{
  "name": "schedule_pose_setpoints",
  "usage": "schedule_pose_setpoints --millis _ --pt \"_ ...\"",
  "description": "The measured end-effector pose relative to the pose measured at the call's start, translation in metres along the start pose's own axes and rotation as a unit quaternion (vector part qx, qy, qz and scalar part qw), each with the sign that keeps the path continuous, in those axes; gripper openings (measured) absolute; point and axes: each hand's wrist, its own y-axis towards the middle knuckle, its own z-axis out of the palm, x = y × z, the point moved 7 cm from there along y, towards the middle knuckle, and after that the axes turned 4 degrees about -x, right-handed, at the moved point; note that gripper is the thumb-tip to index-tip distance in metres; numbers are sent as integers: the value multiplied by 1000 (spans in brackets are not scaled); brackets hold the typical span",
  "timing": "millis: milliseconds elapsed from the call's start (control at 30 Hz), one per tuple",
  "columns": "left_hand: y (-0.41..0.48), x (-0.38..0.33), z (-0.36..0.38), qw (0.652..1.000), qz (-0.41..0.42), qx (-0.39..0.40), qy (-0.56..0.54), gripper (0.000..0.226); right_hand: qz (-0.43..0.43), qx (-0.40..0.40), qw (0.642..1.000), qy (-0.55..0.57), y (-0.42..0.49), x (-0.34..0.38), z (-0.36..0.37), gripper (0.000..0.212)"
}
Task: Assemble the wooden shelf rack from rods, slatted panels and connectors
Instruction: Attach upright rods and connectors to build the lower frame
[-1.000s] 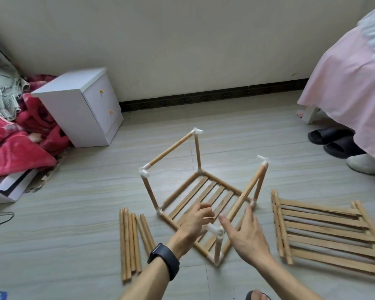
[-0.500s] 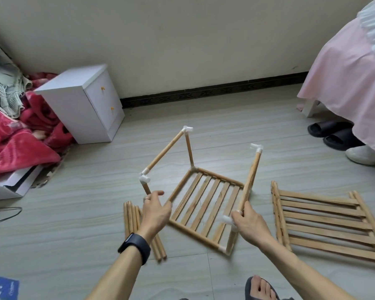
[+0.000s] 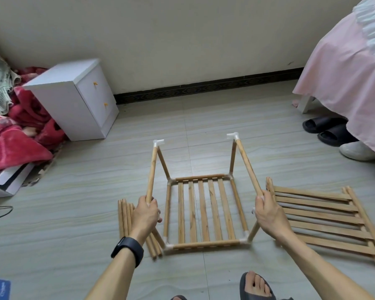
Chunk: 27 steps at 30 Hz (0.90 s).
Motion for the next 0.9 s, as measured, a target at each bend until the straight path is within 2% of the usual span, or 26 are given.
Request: schedule_pose_setpoints --millis 100,200,300,367,467,600,700,800,900 --pt "4 1 0 999 -26 13 33 22 63 33 997 -28 12 -4 -4 16" --pt "11 2 2 996 -71 27 47 26 82 56 992 -78 25 0 -5 19" --pt "12 -3 3 987 -25 -37 154 31 88 16 989 -113 25 -3 -3 26" --pt "12 -7 2 982 2 -66 178 33 77 -10 993 -94 23 -6 0 31" --pt "11 -13 0 984 4 -71 164 30 68 -3 994 -87 28 -2 1 44" --pt "4 -16 -4 987 4 -89 134 30 77 -4 995 -69 33 -2 1 42" --pt "6 -20 -9 988 33 -100 117 32 110 -40 993 2 30 -11 4 38" --pt "7 -27 -19 990 35 -136 -4 41 151 -82 983 67 22 -11 7 37" --pt "-9 -35 -26 978 64 -197 13 52 197 -80 967 142 -1 -1 19 36"
